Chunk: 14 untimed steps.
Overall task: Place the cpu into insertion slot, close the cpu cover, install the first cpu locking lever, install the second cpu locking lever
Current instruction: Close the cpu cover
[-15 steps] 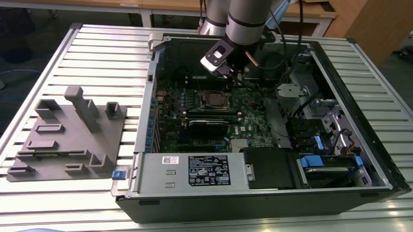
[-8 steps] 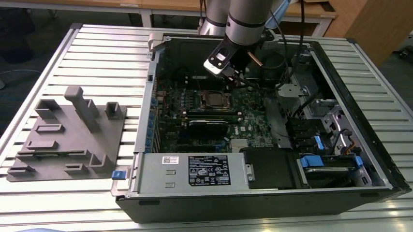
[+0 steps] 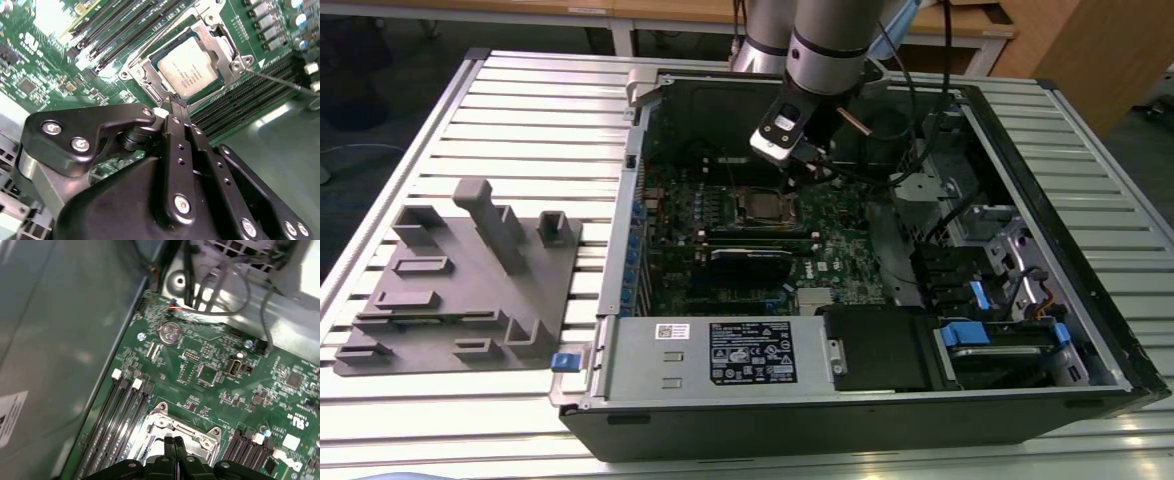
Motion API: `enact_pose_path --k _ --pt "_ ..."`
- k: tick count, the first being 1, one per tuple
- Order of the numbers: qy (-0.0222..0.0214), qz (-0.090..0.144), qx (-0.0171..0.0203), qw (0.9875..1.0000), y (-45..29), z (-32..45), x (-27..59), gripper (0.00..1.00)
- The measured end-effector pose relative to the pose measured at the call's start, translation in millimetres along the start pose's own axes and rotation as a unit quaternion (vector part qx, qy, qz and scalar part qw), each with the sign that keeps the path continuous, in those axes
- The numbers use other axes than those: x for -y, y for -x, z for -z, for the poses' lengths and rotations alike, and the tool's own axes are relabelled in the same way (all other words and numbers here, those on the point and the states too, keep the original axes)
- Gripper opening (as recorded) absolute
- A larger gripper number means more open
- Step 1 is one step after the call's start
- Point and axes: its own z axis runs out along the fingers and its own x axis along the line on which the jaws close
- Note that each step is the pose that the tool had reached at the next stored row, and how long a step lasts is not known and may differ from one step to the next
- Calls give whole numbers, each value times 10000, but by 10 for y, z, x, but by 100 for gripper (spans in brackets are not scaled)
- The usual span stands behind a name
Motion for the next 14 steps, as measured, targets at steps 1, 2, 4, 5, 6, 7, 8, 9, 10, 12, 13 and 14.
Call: enact_pose_path --k 1,2,4,5,6,7,8,9,10,12,13,14 --pt "-5 86 1 10000 0 -1 0 11" --pt "-9 181 1 9998 0 -4 0 11" --pt "-18 361 3 9993 0 -7 0 11" --pt "-23 453 4 9990 1 -9 0 11" --pt "-27 540 4 9985 1 -10 0 11" --pt "-32 630 5 9980 1 -12 0 11" --pt "-37 722 6 9974 1 -14 0 11" --pt "-41 812 6 9967 1 -15 0 11" --pt "-46 906 7 9959 1 -17 0 11" --pt "-55 1084 8 9941 1 -20 0 11" --pt "-60 1172 9 9931 1 -21 0 11" --pt "-64 1260 9 9920 1 -22 0 11"
